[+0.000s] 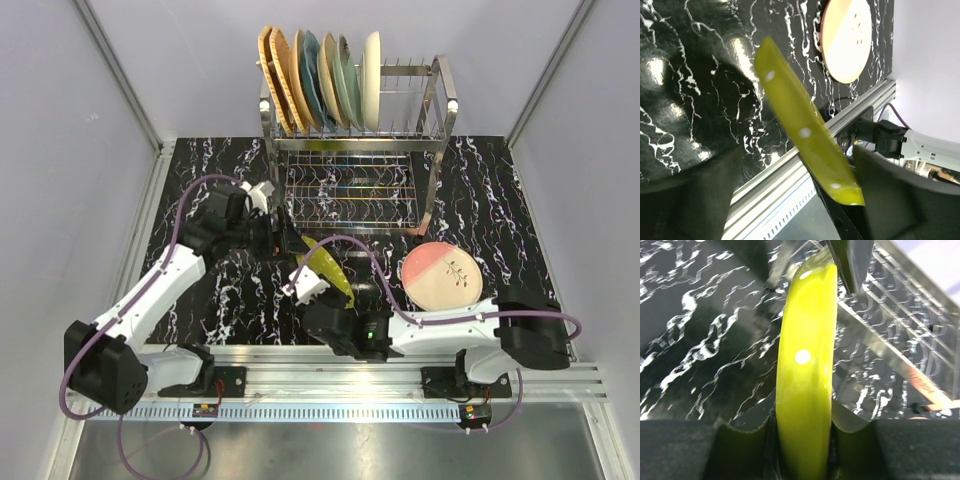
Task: Load the plates into the dish rack
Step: Pass the plate from the left arm to the right, then insert the plate into the dish rack
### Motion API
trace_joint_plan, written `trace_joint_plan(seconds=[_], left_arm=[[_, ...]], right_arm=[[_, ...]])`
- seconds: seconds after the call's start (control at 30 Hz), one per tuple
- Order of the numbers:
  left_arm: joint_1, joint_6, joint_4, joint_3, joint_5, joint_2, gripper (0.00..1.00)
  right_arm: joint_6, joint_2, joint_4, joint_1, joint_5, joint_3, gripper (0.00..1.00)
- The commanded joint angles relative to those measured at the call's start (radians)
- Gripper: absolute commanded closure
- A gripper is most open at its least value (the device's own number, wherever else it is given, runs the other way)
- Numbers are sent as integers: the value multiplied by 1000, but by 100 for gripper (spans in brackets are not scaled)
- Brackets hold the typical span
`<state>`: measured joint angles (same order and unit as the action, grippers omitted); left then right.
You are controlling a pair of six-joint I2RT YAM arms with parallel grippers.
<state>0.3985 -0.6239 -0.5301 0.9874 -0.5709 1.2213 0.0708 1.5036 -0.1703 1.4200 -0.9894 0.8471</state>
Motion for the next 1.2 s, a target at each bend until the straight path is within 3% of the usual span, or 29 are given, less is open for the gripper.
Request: trace_joint_plan(seconds=[0.0, 0.03, 0.2, 0.53, 0.63, 0.7, 0.83, 1.17], left_arm=[[-10, 108, -60, 37, 147, -81, 22], [-10, 121, -77, 37, 193, -97, 25], [-10, 202, -157, 63, 411, -199, 1], [-10, 240, -153, -10, 792, -379, 1], [-10, 294, -105, -55, 780, -419, 1], [-10, 311, -74, -91, 804, -442, 9], [-12, 305, -57, -128, 836, -433, 1], [-36, 294, -88, -102, 904, -404, 1]], right_arm=[[-107, -123, -32, -6, -84, -14, 100], [-123, -137, -17, -6, -86, -26, 100], [-183, -241, 69, -7, -92, -48, 100], [-138, -502, 104, -72, -23, -25, 100], [-75, -540, 103, -116, 11, 38, 100], [-49, -560, 135, -173, 81, 82, 100], [-22, -605, 149, -240, 253, 205, 100], [268, -524, 35, -343, 322, 478, 100]])
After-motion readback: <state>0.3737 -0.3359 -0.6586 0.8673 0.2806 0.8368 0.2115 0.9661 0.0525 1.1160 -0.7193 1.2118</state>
